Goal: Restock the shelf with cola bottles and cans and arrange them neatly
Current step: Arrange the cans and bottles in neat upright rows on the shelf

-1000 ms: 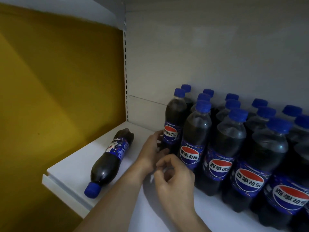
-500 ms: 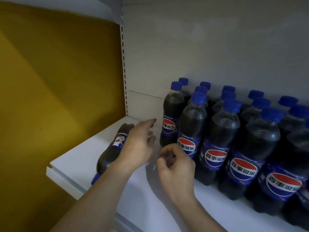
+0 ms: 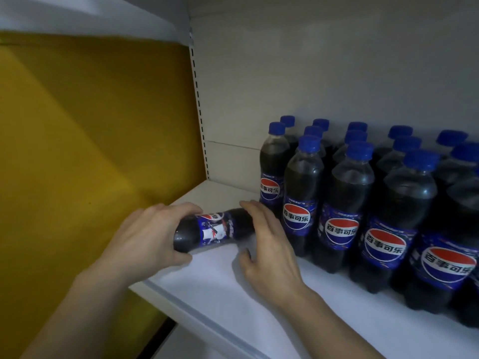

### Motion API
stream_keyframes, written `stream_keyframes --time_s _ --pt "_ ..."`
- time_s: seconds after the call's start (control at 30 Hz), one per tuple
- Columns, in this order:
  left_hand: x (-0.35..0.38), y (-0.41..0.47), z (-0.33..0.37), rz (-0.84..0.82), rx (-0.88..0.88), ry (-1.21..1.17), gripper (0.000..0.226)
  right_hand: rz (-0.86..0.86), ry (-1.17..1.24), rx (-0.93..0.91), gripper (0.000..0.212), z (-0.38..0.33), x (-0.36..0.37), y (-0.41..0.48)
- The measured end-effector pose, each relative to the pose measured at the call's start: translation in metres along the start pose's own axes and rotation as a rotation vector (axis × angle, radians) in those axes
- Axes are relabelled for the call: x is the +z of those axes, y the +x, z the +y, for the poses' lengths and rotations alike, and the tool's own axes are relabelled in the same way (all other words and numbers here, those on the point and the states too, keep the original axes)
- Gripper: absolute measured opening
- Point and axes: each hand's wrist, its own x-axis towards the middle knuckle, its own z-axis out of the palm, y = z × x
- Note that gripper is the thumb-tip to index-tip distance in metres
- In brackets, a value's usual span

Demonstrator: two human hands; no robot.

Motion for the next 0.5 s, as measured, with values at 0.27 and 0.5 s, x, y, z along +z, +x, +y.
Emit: stream_keyframes --time_s 0.27,0.5 --pt "-0.01 -0.007 0.007 0.438 0.149 -0.297 0.087 -0.1 -0.039 -0.019 0.072 0.005 0.003 0.002" --pt "0.004 0.011 0.03 0.721 -0.558 -1.455 0.107 -0.004 -0.079 0.009 0.07 -0.003 0.007 -0.007"
